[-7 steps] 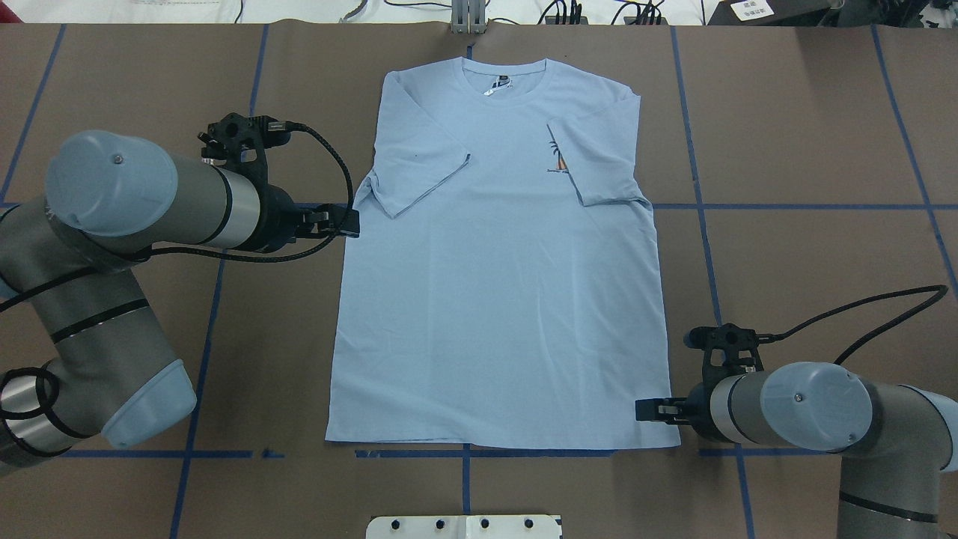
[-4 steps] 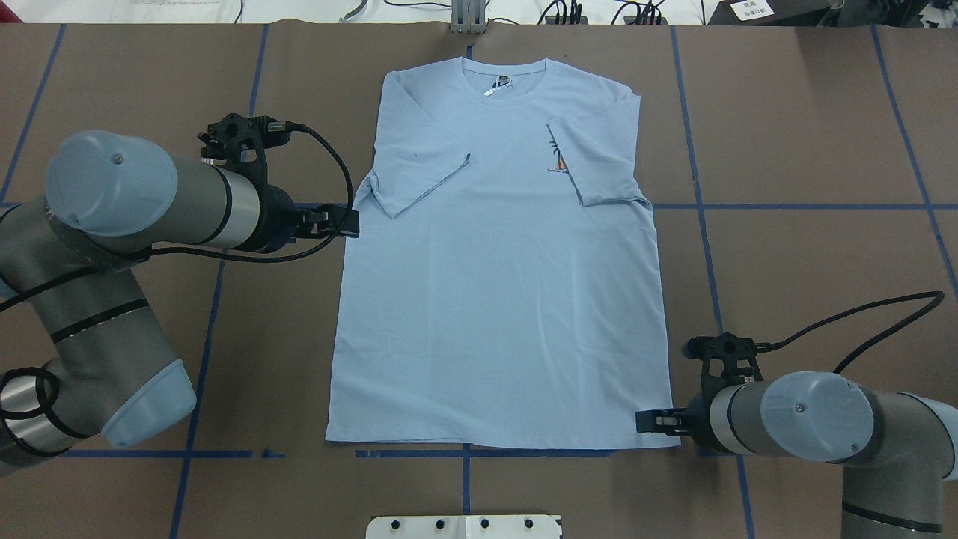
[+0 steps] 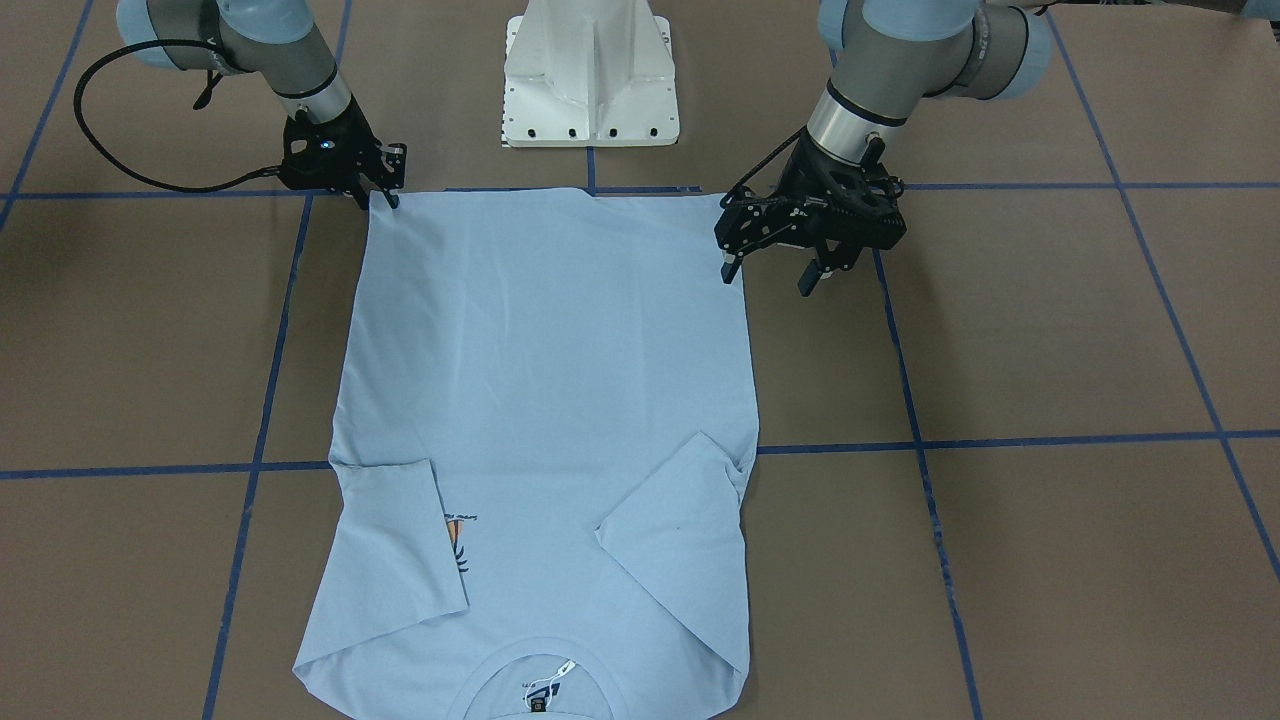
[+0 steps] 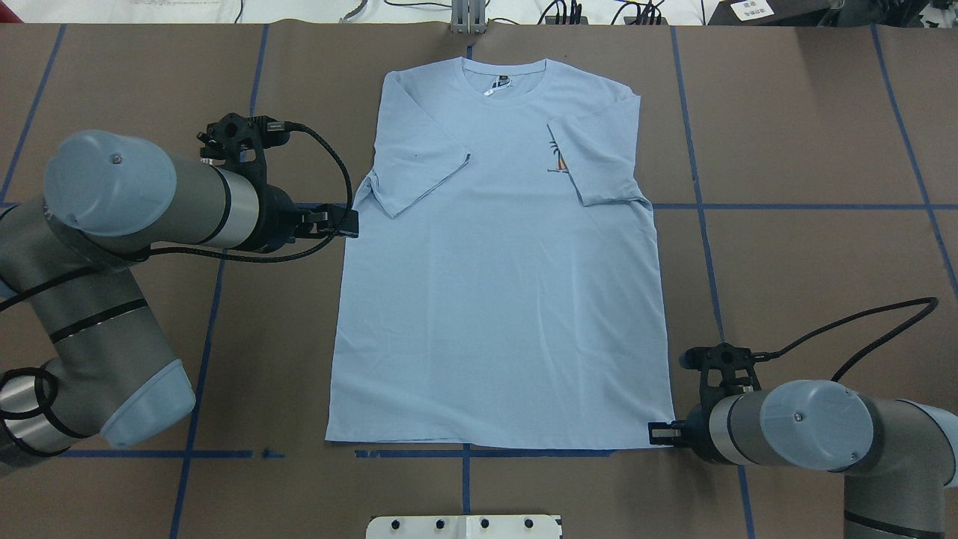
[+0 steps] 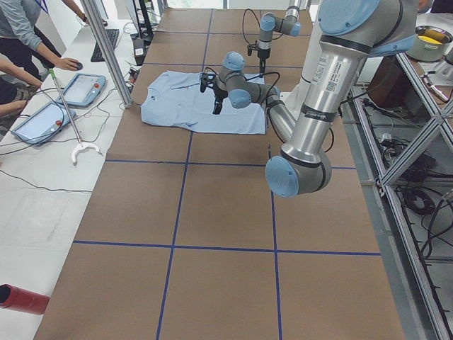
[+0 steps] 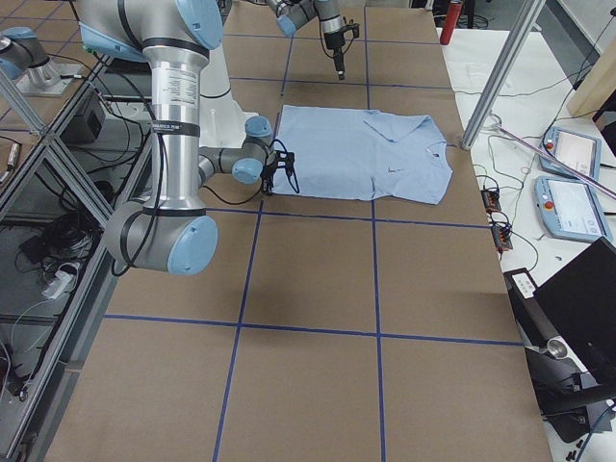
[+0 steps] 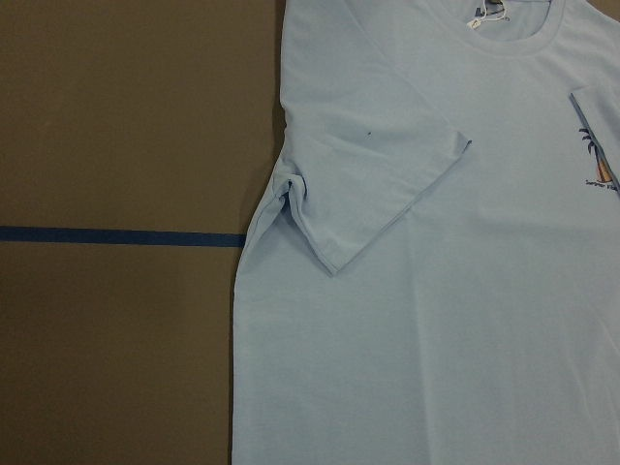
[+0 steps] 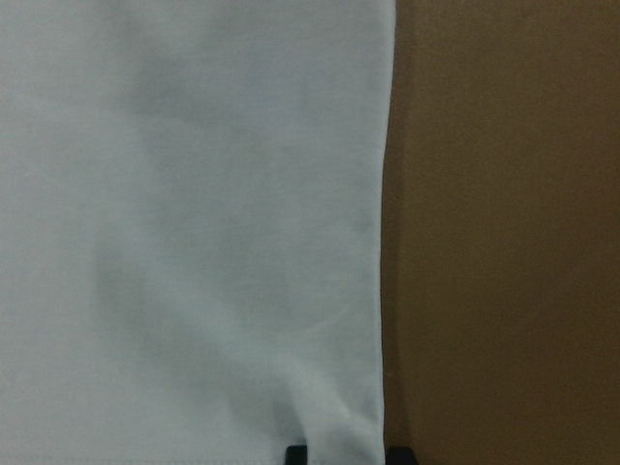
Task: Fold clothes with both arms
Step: 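Move both grippers down to the hem corners nearest the robot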
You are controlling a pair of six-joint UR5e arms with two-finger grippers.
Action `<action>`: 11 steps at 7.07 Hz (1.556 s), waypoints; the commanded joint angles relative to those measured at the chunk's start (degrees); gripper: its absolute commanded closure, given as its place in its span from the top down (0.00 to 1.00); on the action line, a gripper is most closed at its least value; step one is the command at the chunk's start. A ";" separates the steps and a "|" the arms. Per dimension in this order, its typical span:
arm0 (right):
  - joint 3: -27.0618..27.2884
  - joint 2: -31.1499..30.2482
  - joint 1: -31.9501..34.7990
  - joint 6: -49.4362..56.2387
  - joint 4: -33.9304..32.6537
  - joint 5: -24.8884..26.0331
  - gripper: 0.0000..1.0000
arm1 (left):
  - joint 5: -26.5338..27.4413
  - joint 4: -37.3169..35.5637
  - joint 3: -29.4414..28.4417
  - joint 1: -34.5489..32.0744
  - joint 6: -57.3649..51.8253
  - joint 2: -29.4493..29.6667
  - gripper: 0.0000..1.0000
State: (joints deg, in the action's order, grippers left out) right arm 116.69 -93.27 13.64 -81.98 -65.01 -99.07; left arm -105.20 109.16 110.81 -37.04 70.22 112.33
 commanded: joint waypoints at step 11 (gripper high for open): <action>4.86 -1.91 1.39 0.07 0.85 -0.95 0.00 | 13.45 -1.56 3.71 25.78 24.88 -10.99 0.97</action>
State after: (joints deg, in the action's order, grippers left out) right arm 121.47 -95.31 14.90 -81.98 -64.29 -99.98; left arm -91.87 108.77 114.57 -12.01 94.85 101.66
